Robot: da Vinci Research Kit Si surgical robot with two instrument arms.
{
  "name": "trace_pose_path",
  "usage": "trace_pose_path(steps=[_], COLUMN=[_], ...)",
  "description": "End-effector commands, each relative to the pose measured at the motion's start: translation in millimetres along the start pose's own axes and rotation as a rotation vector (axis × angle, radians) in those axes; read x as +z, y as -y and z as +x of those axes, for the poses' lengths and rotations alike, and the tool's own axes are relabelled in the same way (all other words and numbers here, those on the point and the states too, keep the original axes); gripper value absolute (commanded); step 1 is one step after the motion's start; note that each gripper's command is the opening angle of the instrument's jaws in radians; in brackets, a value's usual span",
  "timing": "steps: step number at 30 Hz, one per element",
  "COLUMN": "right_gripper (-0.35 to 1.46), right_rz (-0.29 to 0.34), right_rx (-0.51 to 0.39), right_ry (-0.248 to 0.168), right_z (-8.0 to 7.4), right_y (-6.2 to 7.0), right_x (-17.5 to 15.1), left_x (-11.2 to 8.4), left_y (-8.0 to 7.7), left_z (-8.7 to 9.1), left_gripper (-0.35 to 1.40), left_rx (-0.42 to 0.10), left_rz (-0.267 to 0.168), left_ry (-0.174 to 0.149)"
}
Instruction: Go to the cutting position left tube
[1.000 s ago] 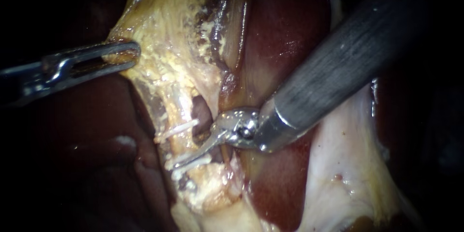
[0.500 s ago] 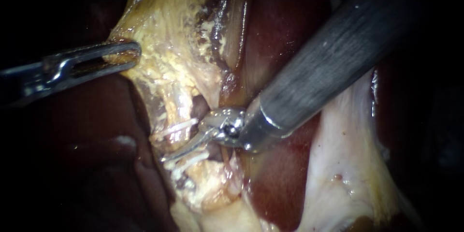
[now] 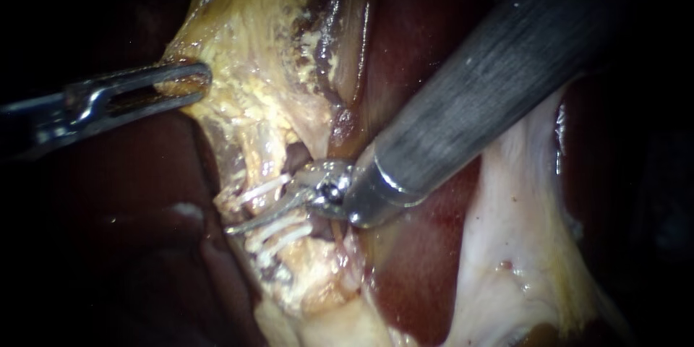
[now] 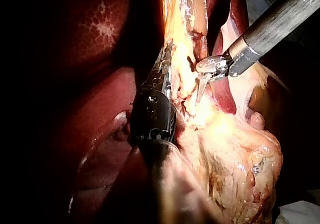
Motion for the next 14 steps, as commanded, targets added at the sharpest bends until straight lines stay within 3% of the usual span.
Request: trace_pose_path(steps=[1,14], right_gripper=[1.04,1.04], right_rz=[0.000,0.000], right_rx=[0.001,0.000], right_ry=[0.000,0.002], right_z=[0.0,-0.2], right_y=[0.0,-0.1], right_x=[0.0,0.1], left_x=[0.0,0.1], left_y=[0.0,-0.1], left_z=[0.0,0.0], left_gripper=[-0.35,-0.35], left_rx=[0.000,0.000], left_rz=[0.000,0.000], left_ry=[0.000,0.000])
